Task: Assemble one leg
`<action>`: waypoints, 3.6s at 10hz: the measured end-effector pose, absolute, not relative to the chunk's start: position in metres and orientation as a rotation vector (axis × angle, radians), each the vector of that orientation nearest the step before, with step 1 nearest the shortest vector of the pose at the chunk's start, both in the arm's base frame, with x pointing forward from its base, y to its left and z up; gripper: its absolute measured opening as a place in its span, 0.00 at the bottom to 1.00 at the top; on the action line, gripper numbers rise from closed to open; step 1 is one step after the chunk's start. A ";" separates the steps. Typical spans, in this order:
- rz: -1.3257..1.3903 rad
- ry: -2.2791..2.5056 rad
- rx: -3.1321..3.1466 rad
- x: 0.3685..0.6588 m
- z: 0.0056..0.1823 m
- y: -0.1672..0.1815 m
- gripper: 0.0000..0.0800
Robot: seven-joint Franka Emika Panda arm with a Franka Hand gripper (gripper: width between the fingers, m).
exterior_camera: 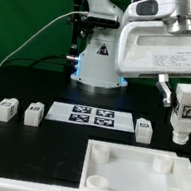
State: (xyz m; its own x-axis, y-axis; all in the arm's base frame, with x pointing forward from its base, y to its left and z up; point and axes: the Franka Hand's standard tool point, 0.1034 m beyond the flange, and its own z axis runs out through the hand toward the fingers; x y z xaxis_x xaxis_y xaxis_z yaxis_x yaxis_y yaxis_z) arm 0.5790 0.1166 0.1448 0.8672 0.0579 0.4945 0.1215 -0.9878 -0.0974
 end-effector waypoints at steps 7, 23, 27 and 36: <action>-0.832 -0.092 -2.880 0.626 0.098 0.115 0.36; -0.875 -0.006 -2.944 0.613 0.072 0.116 0.36; -0.894 -0.014 -2.947 0.612 0.071 0.113 0.36; -0.889 0.000 -2.948 0.614 0.067 0.119 0.77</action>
Offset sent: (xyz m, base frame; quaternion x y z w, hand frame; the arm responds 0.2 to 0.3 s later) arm 0.0472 0.0149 -0.0217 0.0123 0.0701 0.0329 0.9969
